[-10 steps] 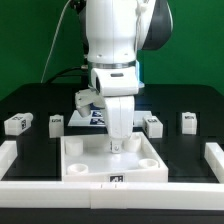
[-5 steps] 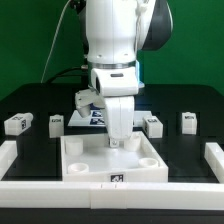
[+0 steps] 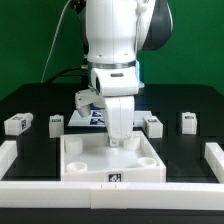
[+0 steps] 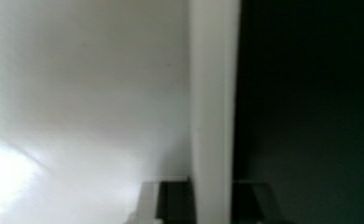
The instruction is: Assemble one leg
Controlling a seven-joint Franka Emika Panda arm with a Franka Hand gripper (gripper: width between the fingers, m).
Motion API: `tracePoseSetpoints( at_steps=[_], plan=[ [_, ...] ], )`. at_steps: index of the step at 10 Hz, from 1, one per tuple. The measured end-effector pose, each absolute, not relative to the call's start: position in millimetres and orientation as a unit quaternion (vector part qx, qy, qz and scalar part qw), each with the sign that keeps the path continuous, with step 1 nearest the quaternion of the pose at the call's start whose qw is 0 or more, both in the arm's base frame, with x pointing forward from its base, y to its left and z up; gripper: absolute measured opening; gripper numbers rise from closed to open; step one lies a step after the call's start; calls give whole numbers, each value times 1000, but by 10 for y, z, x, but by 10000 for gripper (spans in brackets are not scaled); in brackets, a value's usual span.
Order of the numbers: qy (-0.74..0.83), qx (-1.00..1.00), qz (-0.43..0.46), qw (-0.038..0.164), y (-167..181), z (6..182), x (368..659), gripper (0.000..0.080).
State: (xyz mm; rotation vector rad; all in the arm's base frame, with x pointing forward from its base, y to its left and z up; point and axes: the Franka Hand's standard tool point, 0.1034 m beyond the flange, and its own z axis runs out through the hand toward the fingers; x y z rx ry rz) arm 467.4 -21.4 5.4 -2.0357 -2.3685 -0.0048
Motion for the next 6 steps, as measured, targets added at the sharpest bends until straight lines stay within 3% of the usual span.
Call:
tracePoseSetpoints(
  at_steps=[2, 6],
  plan=[
    [-756, -654, -2, 9, -203, 54, 4676, 58],
    [-715, -699, -18, 13, 266, 60, 4754, 58]
  ],
)
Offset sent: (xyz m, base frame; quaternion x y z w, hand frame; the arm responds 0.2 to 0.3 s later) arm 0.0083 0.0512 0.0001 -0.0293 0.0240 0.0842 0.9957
